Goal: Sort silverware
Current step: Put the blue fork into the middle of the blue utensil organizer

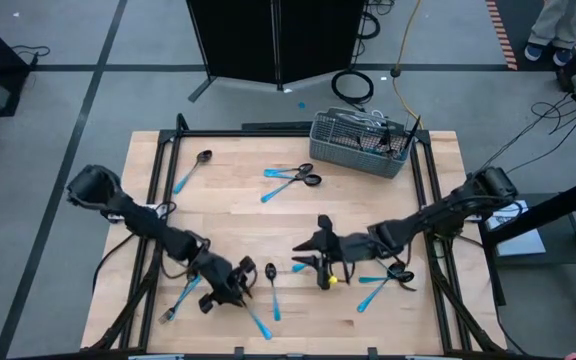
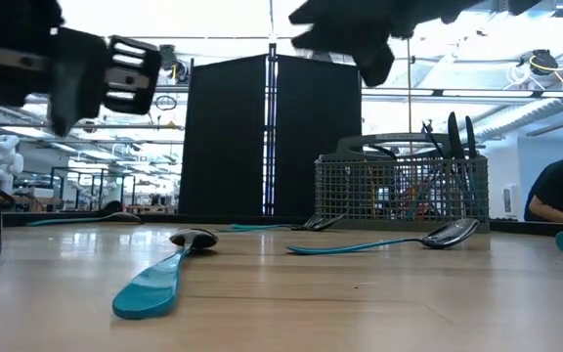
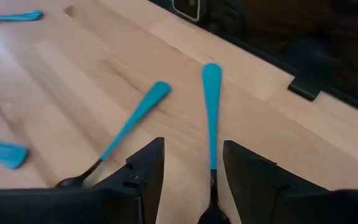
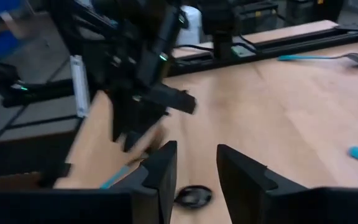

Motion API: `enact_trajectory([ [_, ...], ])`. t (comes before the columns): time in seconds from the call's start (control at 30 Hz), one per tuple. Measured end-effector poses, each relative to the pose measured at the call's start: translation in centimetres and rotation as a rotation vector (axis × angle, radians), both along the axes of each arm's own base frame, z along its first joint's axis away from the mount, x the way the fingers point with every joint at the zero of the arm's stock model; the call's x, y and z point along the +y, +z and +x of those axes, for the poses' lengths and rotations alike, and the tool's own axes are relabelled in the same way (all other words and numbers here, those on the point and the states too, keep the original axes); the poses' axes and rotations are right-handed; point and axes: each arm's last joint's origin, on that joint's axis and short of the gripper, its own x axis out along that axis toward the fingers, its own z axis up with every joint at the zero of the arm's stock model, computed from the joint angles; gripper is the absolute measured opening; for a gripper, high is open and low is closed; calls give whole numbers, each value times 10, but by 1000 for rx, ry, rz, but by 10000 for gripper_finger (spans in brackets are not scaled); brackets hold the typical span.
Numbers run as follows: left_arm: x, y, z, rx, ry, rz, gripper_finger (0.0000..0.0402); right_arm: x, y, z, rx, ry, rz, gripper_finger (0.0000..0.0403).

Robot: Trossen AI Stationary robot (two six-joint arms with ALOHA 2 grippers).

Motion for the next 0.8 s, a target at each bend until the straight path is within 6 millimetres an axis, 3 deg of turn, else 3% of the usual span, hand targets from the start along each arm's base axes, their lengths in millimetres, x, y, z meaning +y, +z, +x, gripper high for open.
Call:
enact_trajectory([
  [0.4, -20, -35, -2, 141, 98, -21, 161, 62, -1, -10, -42, -13, 49, 109],
  [0.7, -20, -50, -1, 175, 118, 22, 160, 101, -9, 5, -45, -26, 14, 109],
  [0.8, -20, -51, -1, 181, 117, 26, 142, 110, -15, 12, -38, -42, 30, 109],
])
